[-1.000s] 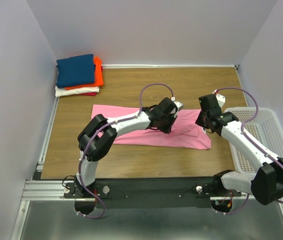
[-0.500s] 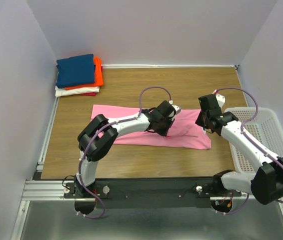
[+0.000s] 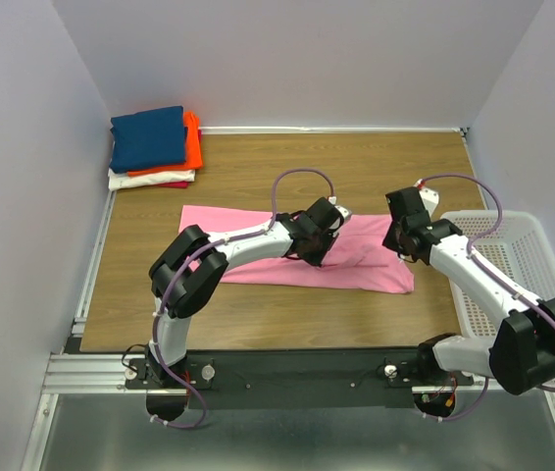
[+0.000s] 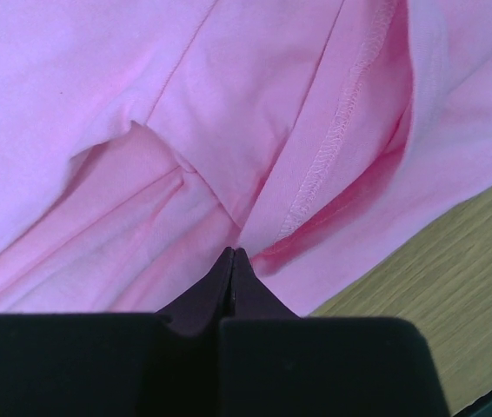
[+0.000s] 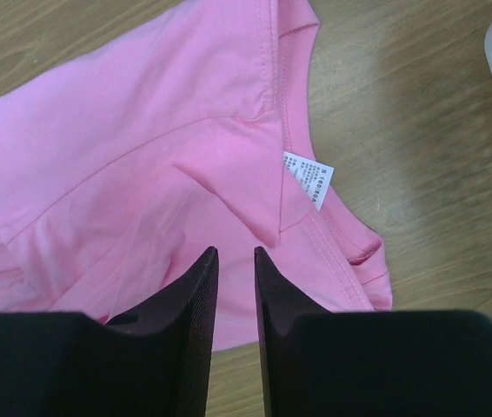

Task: Fold and stack the t-shirts
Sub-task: Fold the tshirt

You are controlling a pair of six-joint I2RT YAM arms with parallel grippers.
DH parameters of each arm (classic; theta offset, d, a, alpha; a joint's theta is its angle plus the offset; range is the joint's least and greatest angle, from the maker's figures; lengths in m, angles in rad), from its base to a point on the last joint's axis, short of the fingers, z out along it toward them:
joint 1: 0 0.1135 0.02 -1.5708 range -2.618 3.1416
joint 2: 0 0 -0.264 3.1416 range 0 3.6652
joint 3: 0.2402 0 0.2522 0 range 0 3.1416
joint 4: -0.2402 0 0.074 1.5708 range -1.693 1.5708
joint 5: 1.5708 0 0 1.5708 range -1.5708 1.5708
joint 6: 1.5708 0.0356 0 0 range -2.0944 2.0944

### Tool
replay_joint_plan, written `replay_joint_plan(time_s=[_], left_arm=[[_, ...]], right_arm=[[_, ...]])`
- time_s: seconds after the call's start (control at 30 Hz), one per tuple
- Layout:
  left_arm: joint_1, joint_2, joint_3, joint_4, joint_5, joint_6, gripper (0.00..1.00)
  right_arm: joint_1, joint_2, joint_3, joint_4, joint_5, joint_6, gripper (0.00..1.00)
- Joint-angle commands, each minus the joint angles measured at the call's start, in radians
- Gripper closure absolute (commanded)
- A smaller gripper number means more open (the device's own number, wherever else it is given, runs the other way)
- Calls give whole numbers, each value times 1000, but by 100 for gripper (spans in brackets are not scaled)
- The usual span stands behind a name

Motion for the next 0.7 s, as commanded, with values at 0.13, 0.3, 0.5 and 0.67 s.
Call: replay_joint_plan(time_s=[0.13,0.3,0.5,0.67], left_arm=[[-6,-29,33,-53,-58,50,100],[-6,-40,39,-53,-34,57,86],[-4,-52,36,-24,55,51,74],[-4,-47,22,-4,81,44,70]], right_arm=[[-6,65,-11,28,8,7,65],[-4,114,6,71,-47,-10,58],[-4,204,45,131,-94,-24,54],[-4,272,67,180,-104,-27,48]])
